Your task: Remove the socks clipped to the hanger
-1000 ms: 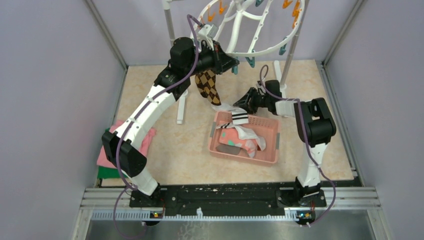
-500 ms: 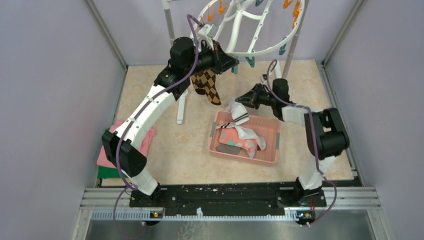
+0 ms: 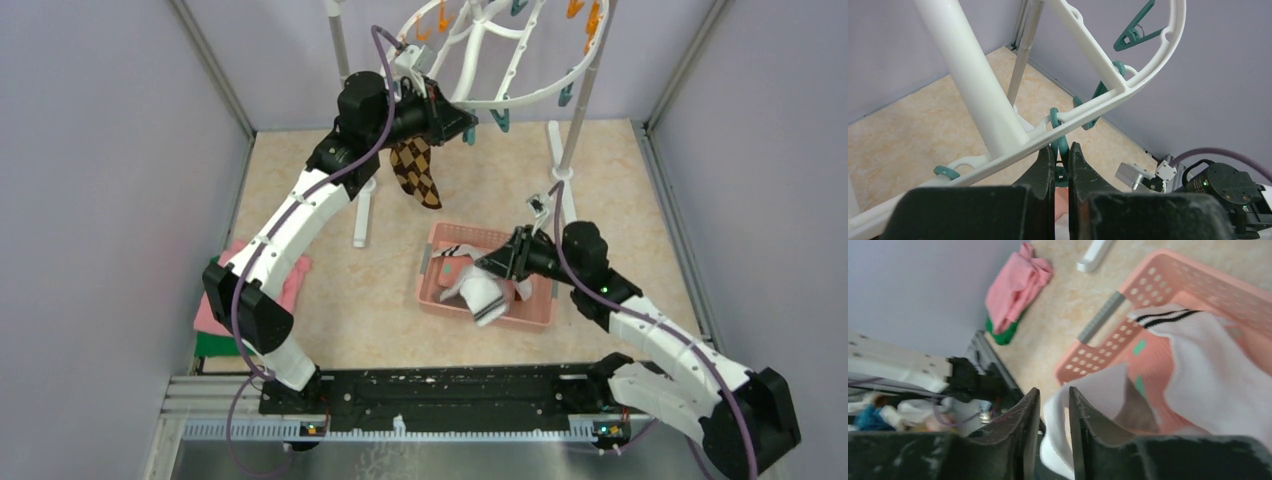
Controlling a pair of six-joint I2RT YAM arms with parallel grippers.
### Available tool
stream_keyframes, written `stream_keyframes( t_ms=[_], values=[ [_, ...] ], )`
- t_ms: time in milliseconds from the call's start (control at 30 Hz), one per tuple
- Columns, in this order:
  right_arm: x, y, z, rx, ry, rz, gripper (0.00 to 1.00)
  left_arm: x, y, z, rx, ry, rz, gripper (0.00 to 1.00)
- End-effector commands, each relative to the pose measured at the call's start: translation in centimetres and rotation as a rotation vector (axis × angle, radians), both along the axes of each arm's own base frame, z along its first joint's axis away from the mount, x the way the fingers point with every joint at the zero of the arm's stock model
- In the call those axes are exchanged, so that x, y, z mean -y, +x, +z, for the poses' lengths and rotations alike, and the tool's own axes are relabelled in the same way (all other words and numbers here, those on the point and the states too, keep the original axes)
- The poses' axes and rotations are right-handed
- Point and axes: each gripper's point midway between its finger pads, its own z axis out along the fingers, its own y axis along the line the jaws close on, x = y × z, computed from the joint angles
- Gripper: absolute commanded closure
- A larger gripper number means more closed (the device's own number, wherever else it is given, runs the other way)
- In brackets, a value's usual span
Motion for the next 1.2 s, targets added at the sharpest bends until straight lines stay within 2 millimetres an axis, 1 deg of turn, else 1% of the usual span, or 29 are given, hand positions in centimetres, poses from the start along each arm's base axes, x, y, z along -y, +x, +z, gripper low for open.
stream_keyframes(
  t_ms=[0, 33, 67, 100, 133, 167, 233, 300, 367, 400, 433, 467, 500, 567, 600, 633, 733, 833, 900, 967, 1033, 1067, 1133, 1167],
  values=[
    [3.4, 1.6, -2.5, 0.168, -0.224, -0.176, 0.62, 0.0, -1.1, 5.0, 0.145, -0.062, -0.038, 1.00],
    [3.7, 2.0, -2.1, 0.206, -0.244, -0.193, 0.55, 0.0, -1.1, 5.0, 0.144, -0.062, -0.039, 1.00],
    [3.9, 2.3, -1.8, 0.241, -0.273, -0.204, 0.44, 0.0, -1.0, 4.9, 0.142, -0.061, -0.036, 1.00],
    [4.1, 2.6, -1.5, 0.272, -0.299, -0.216, 0.14, 0.0, -1.0, 4.9, 0.143, -0.060, -0.036, 1.00],
    [4.1, 2.9, -1.3, 0.298, -0.323, -0.220, 0.03, 0.0, -1.0, 4.8, 0.142, -0.059, -0.036, 1.00],
    [4.0, 3.1, -1.0, 0.326, -0.348, -0.224, 0.02, 0.0, -1.0, 4.7, 0.140, -0.058, -0.038, 1.00],
    [3.9, 3.8, 0.2, 0.398, -0.398, -0.256, 0.01, 0.0, -1.0, 4.6, 0.139, -0.057, -0.036, 1.00],
    [4.2, 4.8, 2.3, 0.489, -0.387, -0.322, 0.01, 0.0, -1.0, 4.6, 0.137, -0.057, -0.036, 1.00],
    [3.7, 5.1, 4.8, 0.571, -0.290, -0.357, 0.01, -0.1, -1.1, 4.6, 0.136, -0.057, -0.035, 1.00],
    [2.6, 4.5, 5.8, 0.636, -0.220, -0.303, 0.01, -0.1, -1.0, 4.6, 0.136, -0.057, -0.034, 1.00],
    [1.9, 4.3, 7.0, 0.692, -0.165, -0.286, 0.01, -0.2, -1.0, 4.6, 0.135, -0.057, -0.032, 1.00],
    [1.2, 4.6, 7.2, 0.687, -0.137, -0.272, 0.01, -0.2, -1.1, 4.7, 0.137, -0.057, -0.033, 1.00],
    [-0.5, 5.5, 7.3, 0.674, -0.153, -0.221, 0.01, -0.2, -1.1, 4.7, 0.137, -0.058, -0.033, 1.00],
    [-2.9, 6.9, 7.1, 0.715, -0.238, -0.164, 0.01, -0.2, -1.1, 4.7, 0.134, -0.059, -0.032, 1.00],
    [-3.8, 7.5, 7.2, 0.768, -0.259, -0.167, 0.01, -0.2, -1.2, 4.8, 0.135, -0.060, -0.033, 1.00],
    [-4.5, 8.0, 7.6, 0.828, -0.255, -0.175, 0.01, -0.2, -1.1, 4.8, 0.133, -0.060, -0.032, 1.00],
    [-6.1, 9.7, 9.5, 1.041, -0.198, -0.222, 0.01, -0.2, -1.2, 4.8, 0.130, -0.062, -0.032, 1.00],
    [-7.7, 13.3, 10.2, 1.115, -0.217, -0.301, 0.01, -0.2, -1.2, 4.8, 0.126, -0.066, -0.035, 1.00],
    [-8.8, 15.0, 10.8, 1.162, -0.204, -0.340, 0.02, -0.2, -1.2, 5.0, 0.126, -0.069, -0.035, 1.00],
    [-10.0, 16.2, 11.7, 1.204, -0.176, -0.366, 0.09, -0.2, -1.3, 5.1, 0.124, -0.071, -0.035, 1.00],
    [-11.3, 17.9, 11.6, 1.211, -0.189, -0.388, 0.15, -0.3, -1.5, 5.2, 0.121, -0.072, -0.036, 1.00],
    [-11.5, 18.8, 11.6, 1.209, -0.199, -0.409, 0.18, -0.3, -1.6, 5.2, 0.119, -0.071, -0.037, 1.00],
    [-12.2, 20.0, 11.9, 1.214, -0.198, -0.435, 0.24, -0.5, -1.7, 5.3, 0.116, -0.070, -0.033, 1.00],
    [-12.7, 20.4, 11.9, 1.219, -0.200, -0.433, 0.29, -0.5, -1.8, 5.3, 0.116, -0.070, -0.032, 1.00]
  ],
)
